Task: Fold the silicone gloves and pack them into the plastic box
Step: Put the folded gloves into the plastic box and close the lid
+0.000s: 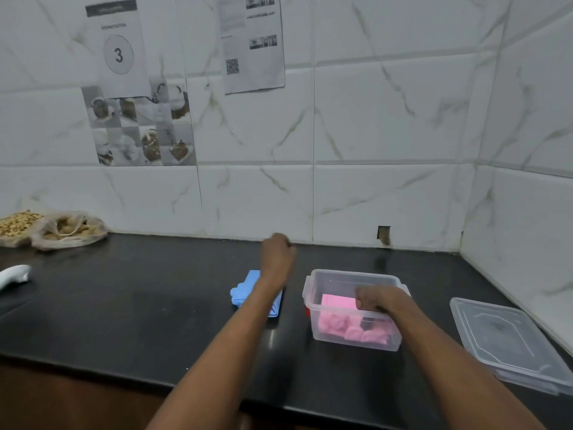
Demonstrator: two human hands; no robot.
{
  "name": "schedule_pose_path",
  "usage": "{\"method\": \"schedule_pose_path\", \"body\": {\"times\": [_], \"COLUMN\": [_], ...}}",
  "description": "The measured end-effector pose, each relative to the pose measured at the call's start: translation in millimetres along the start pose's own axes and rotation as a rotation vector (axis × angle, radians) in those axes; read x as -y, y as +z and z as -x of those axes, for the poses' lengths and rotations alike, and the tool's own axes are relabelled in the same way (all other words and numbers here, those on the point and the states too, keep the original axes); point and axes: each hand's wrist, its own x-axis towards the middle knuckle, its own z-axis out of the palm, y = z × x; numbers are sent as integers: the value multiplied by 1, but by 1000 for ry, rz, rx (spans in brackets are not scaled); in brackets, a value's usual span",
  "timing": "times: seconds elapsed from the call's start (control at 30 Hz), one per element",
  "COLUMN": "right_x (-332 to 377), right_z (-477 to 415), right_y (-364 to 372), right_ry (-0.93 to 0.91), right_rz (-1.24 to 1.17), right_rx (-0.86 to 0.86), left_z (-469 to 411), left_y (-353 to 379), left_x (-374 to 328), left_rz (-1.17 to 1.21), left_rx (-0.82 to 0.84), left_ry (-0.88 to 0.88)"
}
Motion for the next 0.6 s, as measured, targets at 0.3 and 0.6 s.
{"method": "schedule_pose_path", "body": {"times": [0.3, 0.6], "right_x": [3, 4], "right_z": [6, 16], "right_y": [-3, -7], "right_ry": [-52, -73], "right_rz": [11, 26], "right_rx": [-25, -23], "left_z": [32, 29], "left_y": [37, 25], "left_x": [89, 84], "left_rz": [-523, -422], "left_rx": [184, 289], "left_ry": [-118, -394]}}
